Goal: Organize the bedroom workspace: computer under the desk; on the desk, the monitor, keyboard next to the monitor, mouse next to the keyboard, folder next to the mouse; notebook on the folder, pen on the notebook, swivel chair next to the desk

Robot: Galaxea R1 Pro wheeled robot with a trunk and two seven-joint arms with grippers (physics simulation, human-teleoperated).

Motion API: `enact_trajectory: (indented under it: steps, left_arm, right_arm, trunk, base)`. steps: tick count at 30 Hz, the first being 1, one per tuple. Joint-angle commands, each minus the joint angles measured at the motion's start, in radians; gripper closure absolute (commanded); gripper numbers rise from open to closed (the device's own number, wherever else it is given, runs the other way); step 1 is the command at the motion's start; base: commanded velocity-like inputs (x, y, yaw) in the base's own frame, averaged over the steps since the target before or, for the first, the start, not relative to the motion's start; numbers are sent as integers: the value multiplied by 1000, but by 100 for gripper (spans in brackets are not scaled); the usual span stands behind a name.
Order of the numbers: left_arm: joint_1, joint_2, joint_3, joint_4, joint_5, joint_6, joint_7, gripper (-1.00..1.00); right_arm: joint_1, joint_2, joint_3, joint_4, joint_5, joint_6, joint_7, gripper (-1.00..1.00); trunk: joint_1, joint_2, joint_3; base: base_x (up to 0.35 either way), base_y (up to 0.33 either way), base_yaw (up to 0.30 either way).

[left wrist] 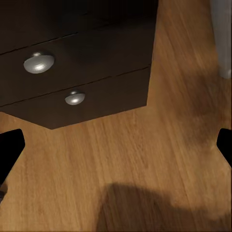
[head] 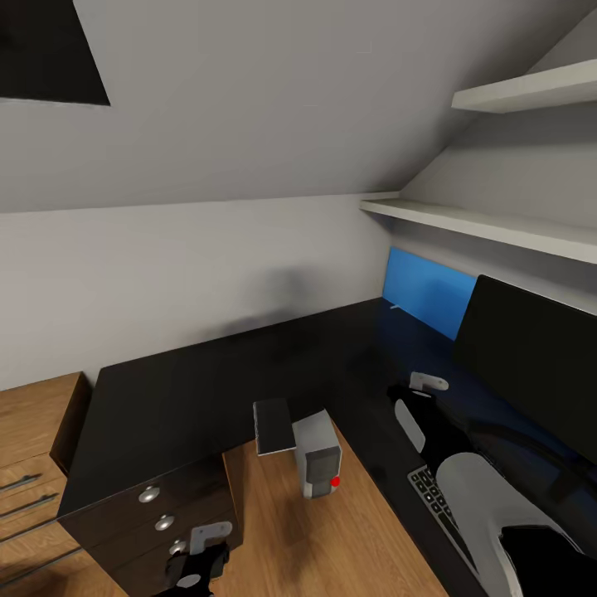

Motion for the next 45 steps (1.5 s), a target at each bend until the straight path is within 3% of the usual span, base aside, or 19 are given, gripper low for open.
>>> enact_trajectory:
  steps: [1, 10, 15, 19, 22, 24, 26, 32, 39, 45]
  left_arm:
    - [-1, 0, -8, -6, 10, -11, 5, -100]
    - [-1, 1, -8, -60, 11, -29, 36, -100]
    - [-1, -1, -8, -63, 11, -29, 48, -100]
    - [-1, -1, -8, -63, 11, -29, 50, -100]
    - [-1, -1, -8, -64, 11, -29, 51, -100]
    - [-1, -1, -8, -64, 11, -29, 51, -100]
    - [-1, -1, -8, -63, 12, -28, 51, -100]
    - [-1, -2, -8, -64, 12, -28, 51, -100]
    - [-1, -2, -8, -64, 13, -28, 51, -100]
    - [-1, -4, -9, -64, 12, -28, 51, -100]
  right_arm:
    - [-2, 0, 3, 17, -6, 2, -2, 100]
    - [-11, -21, 3, 214, -11, -91, 1, 100]
    - [-14, -25, -7, 257, -25, -127, 1, 100]
    - [-14, -22, -61, 269, -113, -203, 1, 100]
    - [-14, -21, -80, 276, -166, -257, -2, 100]
    - [-14, -21, -83, 277, -174, -264, -4, 100]
    - [-14, -20, -97, 277, -218, -269, -5, 100]
    - [-14, -21, -106, 276, -288, -273, -5, 100]
    - [-14, -21, -107, 276, -301, -290, -5, 100]
    - [-14, -18, -96, 272, -291, -296, -103, 100]
  trunk:
    - [0, -1, -1]
    - [27, -50, -23]
    - [46, -85, -39]
    - [62, -113, -51]
    - [73, -134, -61]
    - [81, -148, -67]
    - [88, -162, -73]
    - [111, -204, -92]
    - [138, -253, -114]
    - [161, -295, -133]
  base:
    - [0, 0, 0]
    - [0, 0, 0]
    - [0, 0, 0]
    - [0, 0, 0]
    - [0, 0, 0]
    - [0, 0, 0]
    - [0, 0, 0]
    - [0, 0, 0]
    - [0, 0, 0]
    - [0, 0, 0]
